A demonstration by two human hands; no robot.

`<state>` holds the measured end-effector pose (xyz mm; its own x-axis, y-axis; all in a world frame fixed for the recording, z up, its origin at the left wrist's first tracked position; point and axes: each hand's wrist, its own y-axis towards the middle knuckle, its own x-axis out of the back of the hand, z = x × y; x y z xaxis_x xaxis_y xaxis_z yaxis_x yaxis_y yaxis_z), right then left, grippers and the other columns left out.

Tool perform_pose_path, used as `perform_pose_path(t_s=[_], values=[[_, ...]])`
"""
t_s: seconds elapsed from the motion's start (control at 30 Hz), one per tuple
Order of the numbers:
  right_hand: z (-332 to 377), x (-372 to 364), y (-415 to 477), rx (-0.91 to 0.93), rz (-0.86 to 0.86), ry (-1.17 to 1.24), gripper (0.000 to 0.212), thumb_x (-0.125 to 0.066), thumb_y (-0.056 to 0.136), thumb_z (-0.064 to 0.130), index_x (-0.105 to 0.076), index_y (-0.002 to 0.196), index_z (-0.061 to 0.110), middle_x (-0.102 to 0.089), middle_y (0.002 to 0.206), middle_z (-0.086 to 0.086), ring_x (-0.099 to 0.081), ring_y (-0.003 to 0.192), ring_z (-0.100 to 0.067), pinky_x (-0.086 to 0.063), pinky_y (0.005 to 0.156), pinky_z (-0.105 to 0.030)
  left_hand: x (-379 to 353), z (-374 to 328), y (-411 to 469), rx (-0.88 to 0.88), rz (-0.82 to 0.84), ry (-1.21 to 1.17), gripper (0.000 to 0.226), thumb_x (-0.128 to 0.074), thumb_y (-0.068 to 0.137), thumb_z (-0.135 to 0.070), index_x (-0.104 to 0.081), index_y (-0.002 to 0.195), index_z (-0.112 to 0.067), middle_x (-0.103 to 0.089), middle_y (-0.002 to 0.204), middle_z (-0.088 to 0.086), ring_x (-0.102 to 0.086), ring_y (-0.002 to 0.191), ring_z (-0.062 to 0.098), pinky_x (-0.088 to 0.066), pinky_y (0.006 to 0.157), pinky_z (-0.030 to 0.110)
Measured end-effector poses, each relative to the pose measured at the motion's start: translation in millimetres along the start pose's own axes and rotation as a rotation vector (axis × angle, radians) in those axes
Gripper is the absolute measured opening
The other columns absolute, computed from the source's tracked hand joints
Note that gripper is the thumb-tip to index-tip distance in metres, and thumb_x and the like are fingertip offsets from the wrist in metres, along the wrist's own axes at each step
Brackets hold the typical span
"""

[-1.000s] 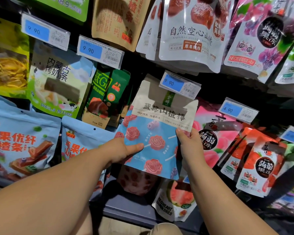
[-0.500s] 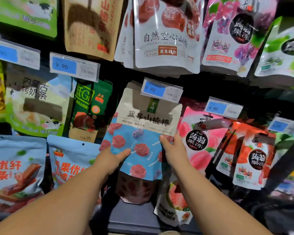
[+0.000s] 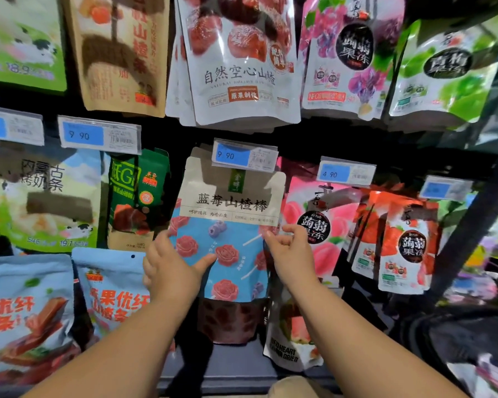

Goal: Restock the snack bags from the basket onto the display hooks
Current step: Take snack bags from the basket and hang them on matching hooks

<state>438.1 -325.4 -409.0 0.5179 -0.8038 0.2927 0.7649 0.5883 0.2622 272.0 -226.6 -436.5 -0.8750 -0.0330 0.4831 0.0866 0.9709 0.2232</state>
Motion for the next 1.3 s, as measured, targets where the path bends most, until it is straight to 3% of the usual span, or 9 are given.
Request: perform_pose_path(t_s=[0.1,0.23,0.37,0.43,0.57,0.7,0.93,1.1,1.3], values=[[1,18,-8,0.009,0.03,0.001,0.037,-0.068,0.093,0.029,-0.042,0.119,0.02,-0.052,0.105,0.006,-0.058,0.104,-0.015,-0.043,0.082,-0.023,-6,-14,-19,-0.234,-0.096,0.091,0.095,-0.085,0.071,-0.034,-0.033,0.148,-0.017,-0.031,0.149,0.013,-0.023,0.139,0.033,-0.021,0.111,0.053],[4,58,-24,0.034,0.062,-0.104,0.04,-0.065,0.095,0.028,-0.049,0.128,0.014,-0.054,0.116,0.002,-0.057,0.098,-0.009,-0.045,0.081,-0.021,-34,-22,-45,-0.488,-0.048,0.142,0.082,-0.087,0.067,-0.017,-0.043,0.137,-0.02,-0.047,0.136,0.019,-0.039,0.124,0.042,-0.034,0.101,0.062],[-6,120,-31,0.028,0.002,-0.17,0.012,-0.067,0.092,0.023,-0.057,0.098,0.024,-0.064,0.094,-0.001,-0.059,0.083,-0.014,-0.052,0.084,-0.033,-73,-37,-70,-0.688,0.154,0.085,0.065,-0.081,0.075,-0.022,-0.047,0.13,-0.016,-0.056,0.12,0.016,-0.043,0.111,0.033,-0.042,0.096,0.052],[-15,158,-33,0.006,-0.061,-0.215,0.01,-0.067,0.093,0.023,-0.057,0.093,0.026,-0.062,0.088,0.007,-0.06,0.083,-0.015,-0.052,0.085,-0.038,-93,-57,-86,-0.705,0.336,0.047,0.054,-0.074,0.084,-0.024,-0.052,0.131,-0.011,-0.055,0.122,0.012,-0.04,0.116,0.031,-0.036,0.102,0.046],[-45,231,-44,-0.08,-0.206,-0.317,0.01,-0.065,0.094,0.028,-0.061,0.097,0.02,-0.059,0.085,0.011,-0.055,0.082,-0.012,-0.037,0.075,-0.025,-142,-98,-130,-0.716,0.633,-0.07,0.041,-0.068,0.09,-0.027,-0.056,0.127,-0.014,-0.055,0.112,0.0,-0.045,0.115,0.025,-0.034,0.097,0.033],[-91,294,-68,-0.23,-0.321,-0.42,0.013,-0.064,0.094,0.032,-0.062,0.096,0.019,-0.061,0.086,0.006,-0.056,0.085,-0.018,-0.04,0.076,-0.031,-194,-124,-181,-0.766,0.895,-0.063,0.029,-0.064,0.093,-0.035,-0.061,0.115,-0.016,-0.059,0.103,0.0,-0.054,0.103,0.026,-0.044,0.092,0.038],[-157,360,-97,-0.447,-0.321,-0.568,0.018,-0.064,0.094,0.032,-0.063,0.093,0.014,-0.062,0.081,0.004,-0.057,0.076,-0.018,-0.045,0.07,-0.032,-246,-152,-225,-0.786,0.935,-0.012,0.025,-0.059,0.095,-0.039,-0.063,0.116,-0.026,-0.054,0.125,0.001,-0.044,0.122,0.027,-0.036,0.104,0.04],[-200,372,-104,-0.538,-0.134,-0.68,0.019,-0.071,0.089,0.035,-0.064,0.089,0.017,-0.065,0.086,0.001,-0.06,0.083,-0.019,-0.044,0.075,-0.031,-259,-152,-218,-0.83,1.024,-0.028,0.012,-0.064,0.093,-0.031,-0.061,0.105,-0.034,-0.053,0.123,-0.002,-0.04,0.129,0.026,-0.026,0.105,0.036],[-237,379,-121,-0.458,0.011,-0.822,0.055,-0.082,0.076,0.044,-0.062,0.123,0.025,-0.052,0.127,0.009,-0.048,0.124,-0.014,-0.037,0.1,-0.028,-254,-153,-216,-0.792,1.102,-0.017,0.01,-0.063,0.093,-0.032,-0.059,0.102,-0.036,-0.037,0.117,-0.013,-0.031,0.129,0.022,-0.018,0.102,0.027]])
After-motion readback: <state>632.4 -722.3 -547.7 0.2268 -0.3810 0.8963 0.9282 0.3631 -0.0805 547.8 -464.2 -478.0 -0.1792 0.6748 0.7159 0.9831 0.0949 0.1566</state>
